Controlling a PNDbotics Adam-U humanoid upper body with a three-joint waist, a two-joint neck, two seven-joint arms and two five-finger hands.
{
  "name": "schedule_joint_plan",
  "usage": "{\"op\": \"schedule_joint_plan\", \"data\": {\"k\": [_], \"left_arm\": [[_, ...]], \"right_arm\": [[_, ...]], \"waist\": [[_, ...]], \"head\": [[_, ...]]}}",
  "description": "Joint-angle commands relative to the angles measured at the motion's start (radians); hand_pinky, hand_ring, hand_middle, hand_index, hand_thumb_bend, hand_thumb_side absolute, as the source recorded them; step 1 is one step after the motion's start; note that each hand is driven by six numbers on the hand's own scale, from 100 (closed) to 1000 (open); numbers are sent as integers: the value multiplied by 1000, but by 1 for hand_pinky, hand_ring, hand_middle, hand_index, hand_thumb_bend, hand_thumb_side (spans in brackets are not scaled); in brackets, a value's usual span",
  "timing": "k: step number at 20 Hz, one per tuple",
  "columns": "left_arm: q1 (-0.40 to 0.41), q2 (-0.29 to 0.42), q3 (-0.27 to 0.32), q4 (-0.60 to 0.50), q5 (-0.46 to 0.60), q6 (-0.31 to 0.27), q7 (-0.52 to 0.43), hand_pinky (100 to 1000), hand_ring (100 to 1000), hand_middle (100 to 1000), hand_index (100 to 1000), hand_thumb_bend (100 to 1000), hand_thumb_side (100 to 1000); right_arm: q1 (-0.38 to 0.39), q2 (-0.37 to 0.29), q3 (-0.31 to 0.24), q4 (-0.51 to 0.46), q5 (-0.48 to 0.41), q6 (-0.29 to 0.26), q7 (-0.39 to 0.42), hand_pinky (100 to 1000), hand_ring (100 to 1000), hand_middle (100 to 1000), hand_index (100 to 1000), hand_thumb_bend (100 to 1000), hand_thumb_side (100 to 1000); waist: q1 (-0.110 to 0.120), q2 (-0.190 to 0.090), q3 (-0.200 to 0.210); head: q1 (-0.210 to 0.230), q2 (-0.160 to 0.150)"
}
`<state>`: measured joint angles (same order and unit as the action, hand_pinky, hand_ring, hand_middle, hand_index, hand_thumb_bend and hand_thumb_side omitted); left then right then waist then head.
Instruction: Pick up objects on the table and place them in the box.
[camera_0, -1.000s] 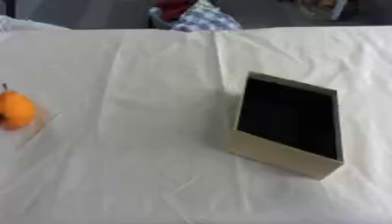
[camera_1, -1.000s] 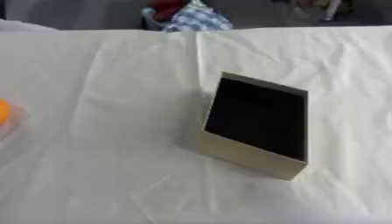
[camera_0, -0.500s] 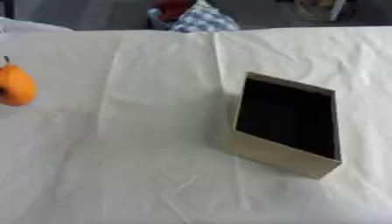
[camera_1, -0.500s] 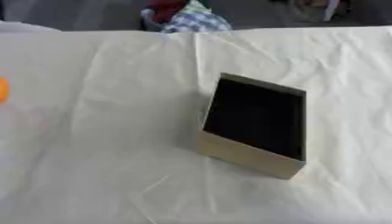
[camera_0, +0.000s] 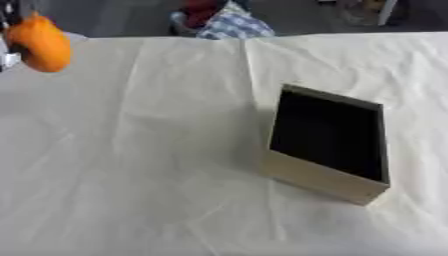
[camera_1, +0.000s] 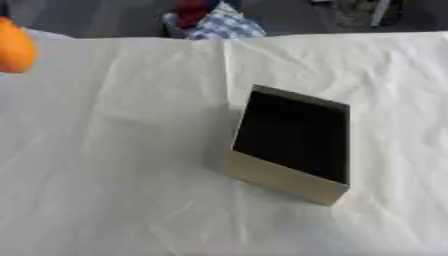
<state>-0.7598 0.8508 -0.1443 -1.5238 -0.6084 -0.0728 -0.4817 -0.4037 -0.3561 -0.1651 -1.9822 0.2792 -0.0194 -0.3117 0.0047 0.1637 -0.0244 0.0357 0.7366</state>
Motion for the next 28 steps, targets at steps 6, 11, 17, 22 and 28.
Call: {"op": "schedule_joint_plan", "data": {"k": [6,11,17,22,28], "left_arm": [[-182,-167,-88,8,-6,-34,-73,423,564,570,591,100,100],[-268,-306,-136,27,-9,-55,-101,420,561,567,589,100,100],[-335,-437,-178,58,-24,-78,-120,414,554,562,583,100,100],[-374,-524,-202,93,-36,-104,-109,413,553,561,581,100,100],[-400,-635,-231,149,-97,-162,-67,411,550,557,578,100,100]], "right_arm": [[-10,-10,3,-18,-5,-2,8,576,670,588,770,100,774],[-15,-3,6,-18,-8,-4,10,576,670,588,770,100,774],[-26,5,9,-18,-13,-7,13,576,671,588,770,100,773],[-42,16,10,-18,-17,-14,14,577,671,589,770,100,772],[-67,31,13,-18,-24,-23,15,577,672,589,770,100,771]], "waist": [[1,-22,-9],[0,-20,-16],[-2,-12,-30],[-3,2,-50],[-5,22,-76]], "head": [[16,3],[20,1],[30,-8],[46,-27],[73,-55]]}}
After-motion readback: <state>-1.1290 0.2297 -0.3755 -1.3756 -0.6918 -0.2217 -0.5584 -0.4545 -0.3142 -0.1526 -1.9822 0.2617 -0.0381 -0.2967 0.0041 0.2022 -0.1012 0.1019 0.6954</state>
